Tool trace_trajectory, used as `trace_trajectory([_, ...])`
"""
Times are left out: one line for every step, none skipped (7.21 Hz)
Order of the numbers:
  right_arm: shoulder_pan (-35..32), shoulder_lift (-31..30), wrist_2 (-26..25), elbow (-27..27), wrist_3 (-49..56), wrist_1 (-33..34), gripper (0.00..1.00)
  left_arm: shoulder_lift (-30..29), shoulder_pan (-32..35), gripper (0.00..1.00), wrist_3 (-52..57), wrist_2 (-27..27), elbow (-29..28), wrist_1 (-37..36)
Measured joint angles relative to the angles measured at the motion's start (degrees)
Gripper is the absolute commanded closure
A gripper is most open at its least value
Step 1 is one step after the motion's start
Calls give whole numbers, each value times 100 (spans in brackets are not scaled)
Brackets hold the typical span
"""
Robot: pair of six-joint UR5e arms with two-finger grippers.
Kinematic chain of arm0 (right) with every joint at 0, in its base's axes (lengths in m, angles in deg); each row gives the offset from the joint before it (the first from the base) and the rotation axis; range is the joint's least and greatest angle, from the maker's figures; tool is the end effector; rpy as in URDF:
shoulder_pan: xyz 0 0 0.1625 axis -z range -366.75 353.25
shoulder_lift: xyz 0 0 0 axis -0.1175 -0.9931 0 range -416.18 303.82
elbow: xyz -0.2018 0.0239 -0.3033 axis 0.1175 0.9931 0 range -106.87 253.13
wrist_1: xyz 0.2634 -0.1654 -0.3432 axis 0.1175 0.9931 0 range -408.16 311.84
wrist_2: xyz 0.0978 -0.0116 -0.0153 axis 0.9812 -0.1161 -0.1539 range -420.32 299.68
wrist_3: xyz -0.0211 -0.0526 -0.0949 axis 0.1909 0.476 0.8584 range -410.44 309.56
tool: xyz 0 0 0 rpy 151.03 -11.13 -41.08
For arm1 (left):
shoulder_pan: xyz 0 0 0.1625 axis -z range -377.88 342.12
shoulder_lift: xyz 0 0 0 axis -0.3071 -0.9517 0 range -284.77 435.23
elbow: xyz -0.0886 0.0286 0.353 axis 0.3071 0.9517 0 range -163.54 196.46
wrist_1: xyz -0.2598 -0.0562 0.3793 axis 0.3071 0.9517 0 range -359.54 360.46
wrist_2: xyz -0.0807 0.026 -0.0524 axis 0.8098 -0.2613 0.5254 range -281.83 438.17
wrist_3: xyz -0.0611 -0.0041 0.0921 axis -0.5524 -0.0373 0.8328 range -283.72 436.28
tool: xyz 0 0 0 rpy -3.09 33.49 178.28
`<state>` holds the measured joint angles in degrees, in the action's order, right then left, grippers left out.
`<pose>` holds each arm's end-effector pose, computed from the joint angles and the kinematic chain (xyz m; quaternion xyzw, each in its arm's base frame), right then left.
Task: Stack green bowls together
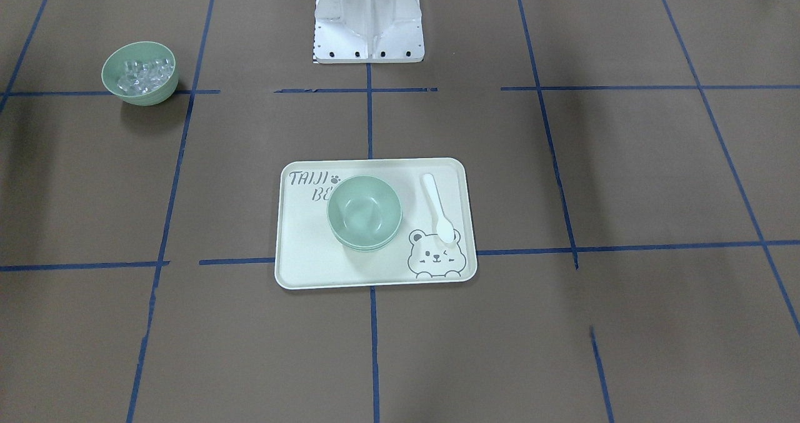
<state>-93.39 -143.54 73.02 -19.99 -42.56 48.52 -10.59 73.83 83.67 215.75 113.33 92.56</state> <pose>0.0247 -0.5589 0.5646 0.0071 -0.3693 -0.0880 0.9251 -0.0672 -0.5202 0.5719 0.0701 0.3988 0.0621 0.9123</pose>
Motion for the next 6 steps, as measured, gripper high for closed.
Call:
trace_trajectory([-19,-116,0,7,-11,-101,0,4,2,0,4,-5,45,1])
trace_trajectory([-24,-161,0,22,-33,-148,0,6,3,0,5,-9,76,1])
trace_trajectory([-26,-178,1,32,-57,-168,0,5,4,0,4,-11,90,1])
trace_trajectory([-26,-187,5,34,-69,-178,0,5,4,0,6,-12,99,1])
trace_trajectory([-26,-188,7,34,-73,-182,0,5,4,0,6,-13,99,1])
trace_trajectory([-26,-187,8,37,-75,-184,0,9,4,0,2,-13,98,1])
